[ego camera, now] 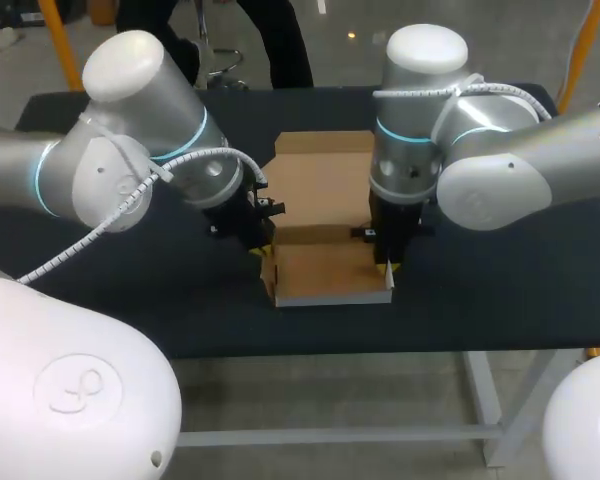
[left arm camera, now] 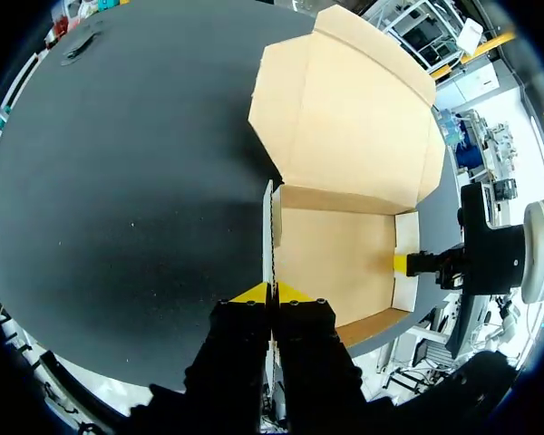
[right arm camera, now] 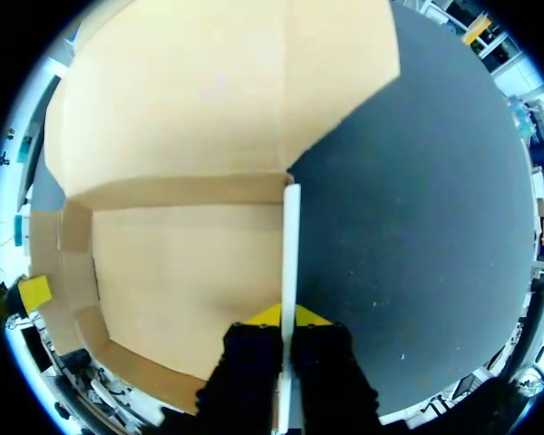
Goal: Assemble the packaging by folding the flat box into shape, placing the metal phone stand inside, and closing the box properly
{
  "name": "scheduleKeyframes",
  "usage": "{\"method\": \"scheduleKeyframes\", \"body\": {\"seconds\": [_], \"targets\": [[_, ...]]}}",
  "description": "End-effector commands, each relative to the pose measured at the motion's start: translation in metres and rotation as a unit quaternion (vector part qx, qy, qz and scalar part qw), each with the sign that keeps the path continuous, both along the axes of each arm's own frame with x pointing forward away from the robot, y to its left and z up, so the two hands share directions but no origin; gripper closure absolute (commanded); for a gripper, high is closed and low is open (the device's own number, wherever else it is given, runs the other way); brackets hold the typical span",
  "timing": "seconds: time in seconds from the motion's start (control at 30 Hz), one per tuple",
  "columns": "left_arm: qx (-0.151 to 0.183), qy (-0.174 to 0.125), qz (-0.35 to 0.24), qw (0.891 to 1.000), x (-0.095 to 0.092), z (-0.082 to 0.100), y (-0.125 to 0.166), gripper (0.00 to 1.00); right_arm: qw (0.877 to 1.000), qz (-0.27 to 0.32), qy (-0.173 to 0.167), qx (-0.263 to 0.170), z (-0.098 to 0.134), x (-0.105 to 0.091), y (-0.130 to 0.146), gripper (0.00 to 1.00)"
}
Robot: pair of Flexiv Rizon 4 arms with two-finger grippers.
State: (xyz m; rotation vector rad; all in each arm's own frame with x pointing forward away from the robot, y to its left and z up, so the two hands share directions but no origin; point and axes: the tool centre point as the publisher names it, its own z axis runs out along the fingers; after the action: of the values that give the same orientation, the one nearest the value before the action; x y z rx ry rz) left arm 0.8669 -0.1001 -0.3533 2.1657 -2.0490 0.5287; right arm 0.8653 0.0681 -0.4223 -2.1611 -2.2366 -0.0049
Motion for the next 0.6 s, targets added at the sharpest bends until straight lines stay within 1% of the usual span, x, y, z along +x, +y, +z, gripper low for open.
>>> {"method": "scheduleKeyframes", "body": {"seconds": [0.03, 0.07, 0.1, 0.13, 0.17, 0.23, 0.33, 0.47, 0.6], "targets": [[0.063, 0.002, 0.007, 0.998, 0.000, 0.002, -0.004, 1.00, 1.000, 0.000, 0.001, -0.001, 0.000, 0.000, 0.003, 1.00], [0.062, 0.001, 0.007, 0.998, -0.001, 0.003, -0.002, 0.87, 1.000, 0.000, 0.001, -0.001, 0.000, 0.000, 0.003, 1.00], [0.062, 0.000, 0.007, 0.998, -0.001, 0.003, -0.002, 0.84, 1.000, 0.000, 0.001, -0.001, 0.000, 0.000, 0.003, 1.00], [0.058, -0.003, 0.007, 0.998, -0.002, 0.004, 0.002, 0.69, 1.000, 0.000, 0.001, -0.001, 0.000, 0.000, 0.003, 1.00], [0.050, -0.005, 0.011, 0.999, -0.003, 0.005, 0.007, 0.57, 1.000, 0.000, 0.001, -0.001, 0.000, 0.000, 0.003, 1.00], [0.035, -0.007, 0.012, 0.999, -0.004, 0.007, 0.015, 0.51, 1.000, 0.000, 0.001, -0.001, 0.000, 0.000, 0.003, 1.00], [0.013, -0.007, 0.010, 1.000, -0.007, 0.011, 0.030, 0.45, 1.000, 0.000, 0.001, -0.001, 0.000, 0.000, 0.003, 1.00], [-0.016, -0.008, 0.008, 1.000, -0.009, 0.013, 0.050, 0.41, 1.000, 0.000, 0.001, -0.001, 0.000, 0.000, 0.003, 1.00], [-0.057, -0.013, -0.003, 0.998, -0.009, 0.012, 0.072, 0.34, 1.000, 0.000, 0.001, -0.001, 0.000, 0.000, 0.003, 1.00]]}}
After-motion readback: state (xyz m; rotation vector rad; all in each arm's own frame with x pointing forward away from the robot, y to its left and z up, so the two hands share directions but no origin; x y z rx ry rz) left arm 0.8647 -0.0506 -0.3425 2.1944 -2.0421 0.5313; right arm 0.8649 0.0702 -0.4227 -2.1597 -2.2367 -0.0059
